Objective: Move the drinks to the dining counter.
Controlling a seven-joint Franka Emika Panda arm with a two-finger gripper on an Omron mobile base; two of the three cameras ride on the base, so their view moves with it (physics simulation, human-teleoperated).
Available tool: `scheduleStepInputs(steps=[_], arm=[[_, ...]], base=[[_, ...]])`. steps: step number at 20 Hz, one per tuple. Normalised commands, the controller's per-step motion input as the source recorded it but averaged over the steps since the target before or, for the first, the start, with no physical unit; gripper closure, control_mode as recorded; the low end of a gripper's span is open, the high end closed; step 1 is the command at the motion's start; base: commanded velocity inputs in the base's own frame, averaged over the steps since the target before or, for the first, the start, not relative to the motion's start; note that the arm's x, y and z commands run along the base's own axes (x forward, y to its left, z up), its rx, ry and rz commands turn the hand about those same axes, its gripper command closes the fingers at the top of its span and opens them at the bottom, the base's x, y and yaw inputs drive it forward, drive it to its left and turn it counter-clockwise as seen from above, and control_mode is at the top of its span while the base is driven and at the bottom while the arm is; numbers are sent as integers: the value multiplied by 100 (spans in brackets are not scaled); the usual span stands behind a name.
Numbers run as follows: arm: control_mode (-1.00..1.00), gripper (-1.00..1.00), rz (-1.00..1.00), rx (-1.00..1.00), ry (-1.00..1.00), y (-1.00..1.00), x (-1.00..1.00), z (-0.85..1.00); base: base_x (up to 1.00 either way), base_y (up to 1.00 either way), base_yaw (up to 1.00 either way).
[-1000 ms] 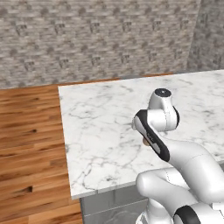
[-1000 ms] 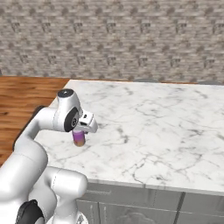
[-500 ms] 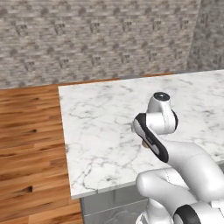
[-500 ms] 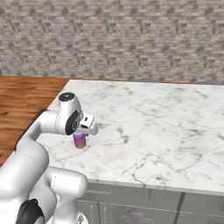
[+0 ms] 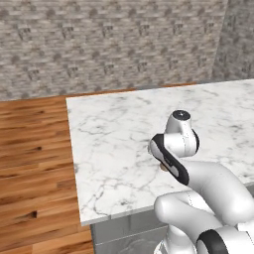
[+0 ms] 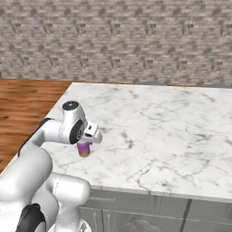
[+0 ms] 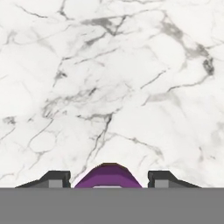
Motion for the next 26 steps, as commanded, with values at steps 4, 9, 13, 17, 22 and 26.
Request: scheduleStepInputs(steps=[4, 9, 13, 17, 22, 26], arm=[[-100, 100, 0, 0, 0, 0, 9, -22], [-100, 100, 0, 0, 0, 0, 6, -22], [-100, 100, 0, 0, 0, 0, 6, -23], [-100, 100, 0, 0, 0, 0, 5, -24], [-100, 100, 0, 0, 0, 0, 4, -22], [-100, 100, 0, 0, 0, 0, 1, -21]], base=[[0, 0, 0], [0, 0, 0], [0, 0, 0], [0, 0, 0], [0, 0, 0], [0, 0, 0]])
